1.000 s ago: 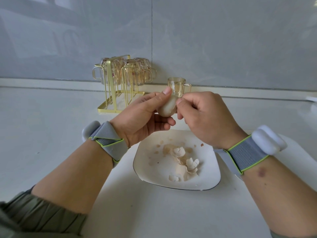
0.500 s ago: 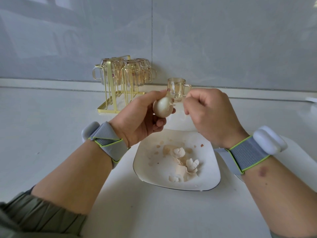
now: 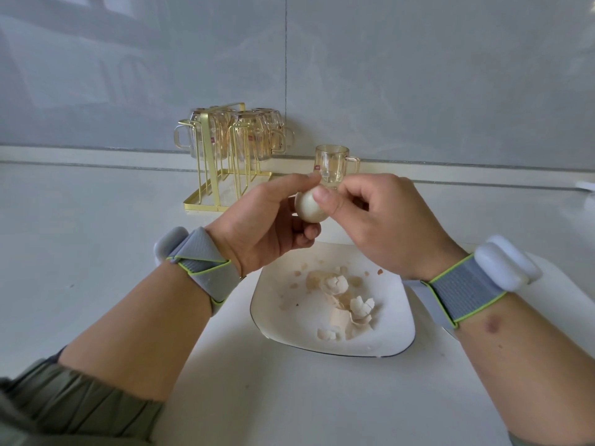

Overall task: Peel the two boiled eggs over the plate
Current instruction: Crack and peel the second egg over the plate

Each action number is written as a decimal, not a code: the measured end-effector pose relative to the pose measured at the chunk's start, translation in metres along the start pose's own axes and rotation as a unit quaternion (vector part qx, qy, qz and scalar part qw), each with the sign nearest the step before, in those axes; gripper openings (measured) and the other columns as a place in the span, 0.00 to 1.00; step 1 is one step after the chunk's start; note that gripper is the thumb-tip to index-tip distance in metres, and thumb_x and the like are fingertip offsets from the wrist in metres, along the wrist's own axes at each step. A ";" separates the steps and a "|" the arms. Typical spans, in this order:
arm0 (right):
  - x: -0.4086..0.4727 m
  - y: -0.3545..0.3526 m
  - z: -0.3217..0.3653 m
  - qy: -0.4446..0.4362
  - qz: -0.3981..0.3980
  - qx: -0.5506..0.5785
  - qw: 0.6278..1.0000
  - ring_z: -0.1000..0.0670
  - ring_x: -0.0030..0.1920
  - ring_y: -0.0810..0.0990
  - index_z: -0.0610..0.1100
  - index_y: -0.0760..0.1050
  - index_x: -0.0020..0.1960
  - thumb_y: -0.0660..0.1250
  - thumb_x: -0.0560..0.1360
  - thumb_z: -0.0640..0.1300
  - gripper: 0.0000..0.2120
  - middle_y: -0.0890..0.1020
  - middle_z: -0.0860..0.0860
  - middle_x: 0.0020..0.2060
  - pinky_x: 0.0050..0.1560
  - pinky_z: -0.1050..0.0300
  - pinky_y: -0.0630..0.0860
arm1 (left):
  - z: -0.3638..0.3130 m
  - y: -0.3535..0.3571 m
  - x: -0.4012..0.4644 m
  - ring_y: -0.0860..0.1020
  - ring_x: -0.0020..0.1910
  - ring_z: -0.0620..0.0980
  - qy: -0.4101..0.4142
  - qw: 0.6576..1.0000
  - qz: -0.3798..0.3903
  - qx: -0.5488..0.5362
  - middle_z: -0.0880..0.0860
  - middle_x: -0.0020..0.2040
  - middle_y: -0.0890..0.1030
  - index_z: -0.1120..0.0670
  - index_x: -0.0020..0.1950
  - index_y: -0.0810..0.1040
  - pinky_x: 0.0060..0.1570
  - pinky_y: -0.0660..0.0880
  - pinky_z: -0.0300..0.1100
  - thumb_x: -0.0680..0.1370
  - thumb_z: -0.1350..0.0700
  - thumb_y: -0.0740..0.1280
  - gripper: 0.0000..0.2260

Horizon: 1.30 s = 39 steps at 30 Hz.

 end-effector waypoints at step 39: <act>0.002 -0.003 -0.005 0.004 -0.032 -0.002 0.999 0.51 0.28 0.69 0.43 0.71 0.37 0.60 0.82 0.54 0.19 0.71 0.51 0.25 0.32 0.52 0.68 | -0.004 0.000 -0.001 0.77 0.30 0.53 -0.005 0.999 -0.029 -0.029 0.55 0.41 0.78 0.59 0.60 0.75 0.29 0.76 0.41 0.79 0.47 0.65 0.17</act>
Point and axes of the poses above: each hand's wrist, its own x-axis towards the middle knuckle, its own y-axis out of the palm, z = x × y, the point moved 7 cm from there along x, towards the middle knuckle
